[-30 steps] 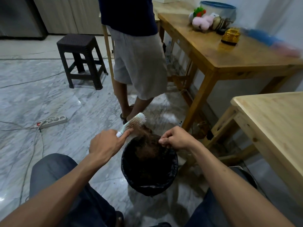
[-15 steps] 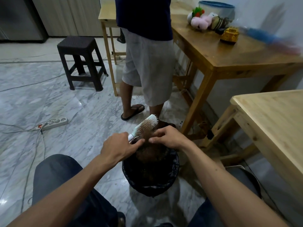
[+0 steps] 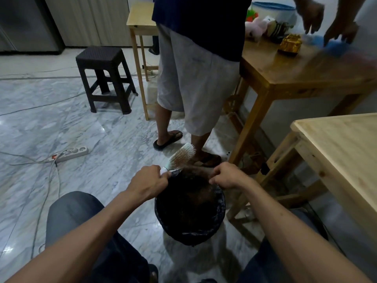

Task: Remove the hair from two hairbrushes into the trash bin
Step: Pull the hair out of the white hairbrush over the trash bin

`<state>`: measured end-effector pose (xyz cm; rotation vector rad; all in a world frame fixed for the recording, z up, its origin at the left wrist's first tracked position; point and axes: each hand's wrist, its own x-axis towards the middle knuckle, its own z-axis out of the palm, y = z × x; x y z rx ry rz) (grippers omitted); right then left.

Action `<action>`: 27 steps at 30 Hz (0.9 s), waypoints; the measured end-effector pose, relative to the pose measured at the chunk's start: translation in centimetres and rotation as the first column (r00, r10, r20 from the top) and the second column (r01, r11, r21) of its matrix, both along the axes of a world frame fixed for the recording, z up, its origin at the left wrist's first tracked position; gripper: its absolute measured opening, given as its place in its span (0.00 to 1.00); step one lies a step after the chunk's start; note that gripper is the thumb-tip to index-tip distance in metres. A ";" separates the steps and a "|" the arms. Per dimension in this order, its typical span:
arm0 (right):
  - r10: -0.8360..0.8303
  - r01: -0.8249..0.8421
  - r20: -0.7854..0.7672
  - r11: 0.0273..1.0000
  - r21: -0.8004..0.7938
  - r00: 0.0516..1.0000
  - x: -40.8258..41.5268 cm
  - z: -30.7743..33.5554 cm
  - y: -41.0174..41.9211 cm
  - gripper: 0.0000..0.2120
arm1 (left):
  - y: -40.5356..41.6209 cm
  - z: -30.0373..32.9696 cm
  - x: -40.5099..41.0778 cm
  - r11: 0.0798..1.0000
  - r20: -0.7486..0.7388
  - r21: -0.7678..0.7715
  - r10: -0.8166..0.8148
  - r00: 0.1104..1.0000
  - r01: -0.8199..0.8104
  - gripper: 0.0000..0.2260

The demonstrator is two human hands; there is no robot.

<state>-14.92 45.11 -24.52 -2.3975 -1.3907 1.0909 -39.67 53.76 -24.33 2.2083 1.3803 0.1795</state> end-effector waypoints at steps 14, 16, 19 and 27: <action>0.030 0.022 -0.210 0.970 0.242 0.977 -1.8 0.1 0.0 0.08 | 0.8 -0.4 -0.3 0.999 -0.027 0.005 0.040 0.999 -0.039 0.20; 0.042 -0.004 -0.182 0.978 0.206 0.982 -1.0 0.5 -0.6 0.07 | 1.4 -0.6 -1.1 0.992 -0.017 -0.022 0.124 0.992 -0.125 0.20; 0.023 0.004 -0.162 0.987 0.164 0.987 0.0 0.5 -1.0 0.06 | 1.5 -0.8 -1.5 0.992 -0.028 -0.014 0.129 0.991 -0.129 0.20; -0.029 0.124 -0.447 0.975 0.186 0.894 -2.7 1.5 0.1 0.33 | -0.3 -0.8 0.0 0.989 -0.042 0.128 -0.064 0.997 0.069 0.19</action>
